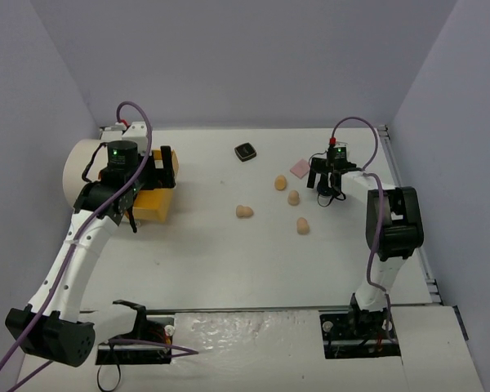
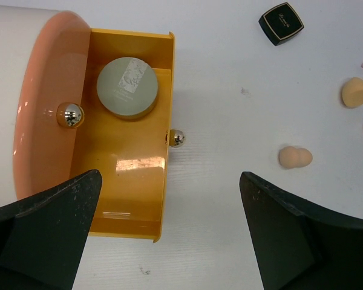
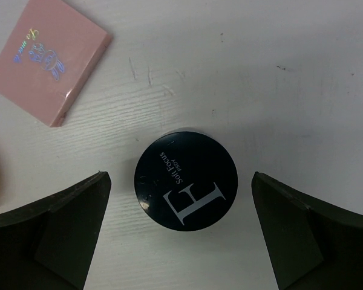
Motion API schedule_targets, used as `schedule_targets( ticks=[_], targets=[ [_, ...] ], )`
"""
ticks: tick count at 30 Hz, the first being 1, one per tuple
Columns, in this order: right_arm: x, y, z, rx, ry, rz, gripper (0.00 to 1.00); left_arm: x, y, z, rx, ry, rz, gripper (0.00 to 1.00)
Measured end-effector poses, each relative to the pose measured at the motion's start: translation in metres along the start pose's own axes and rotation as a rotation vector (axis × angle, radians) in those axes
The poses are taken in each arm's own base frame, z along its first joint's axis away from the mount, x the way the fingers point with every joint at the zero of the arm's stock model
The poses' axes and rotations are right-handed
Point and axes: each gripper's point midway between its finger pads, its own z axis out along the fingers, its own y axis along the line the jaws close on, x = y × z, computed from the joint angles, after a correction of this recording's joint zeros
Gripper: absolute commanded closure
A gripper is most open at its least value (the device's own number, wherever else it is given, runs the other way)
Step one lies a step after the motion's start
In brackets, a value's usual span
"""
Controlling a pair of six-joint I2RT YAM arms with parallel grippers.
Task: Organize the makeup
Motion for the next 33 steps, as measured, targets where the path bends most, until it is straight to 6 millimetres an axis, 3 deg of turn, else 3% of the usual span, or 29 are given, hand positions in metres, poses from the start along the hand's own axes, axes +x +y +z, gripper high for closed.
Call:
schedule_targets(
  ticks=[8,11,12,15,18,21,24,27,29,33],
  targets=[
    [0.014,-0.001,0.011,-0.014,0.043,-0.026,0.18,0.001,0.006,0.0,-0.026,0.0,0.0,0.03],
    [0.014,0.001,0.011,-0.027,0.041,-0.032,0.35,0.001,0.006,0.001,-0.025,0.001,-0.001,0.03],
    [0.014,0.001,0.011,-0.028,0.041,-0.033,0.36,0.002,0.006,0.001,-0.025,0.001,-0.001,0.03],
    [0.013,0.003,0.011,-0.039,0.039,-0.038,0.61,0.002,0.006,0.001,-0.024,0.002,-0.001,0.03],
    [0.012,0.004,0.012,-0.047,0.032,-0.043,0.75,0.002,0.005,0.001,-0.021,0.002,-0.002,0.03],
    [0.012,0.007,0.012,-0.061,0.026,-0.043,0.86,0.002,0.005,0.001,-0.017,0.005,-0.002,0.03],
    [0.015,0.01,0.007,-0.08,0.019,-0.051,0.9,0.004,0.001,0.002,0.003,0.011,-0.002,0.03],
    [0.017,0.019,-0.013,-0.105,0.001,-0.078,0.91,0.005,-0.005,0.002,0.037,0.019,-0.002,0.03],
    [0.011,0.035,-0.037,-0.142,-0.044,-0.114,0.92,0.006,-0.011,0.002,0.069,0.023,-0.005,0.03],
    [-0.008,0.1,-0.108,-0.307,-0.197,-0.225,0.91,0.008,-0.023,-0.001,0.136,0.039,-0.012,0.03]
  ],
)
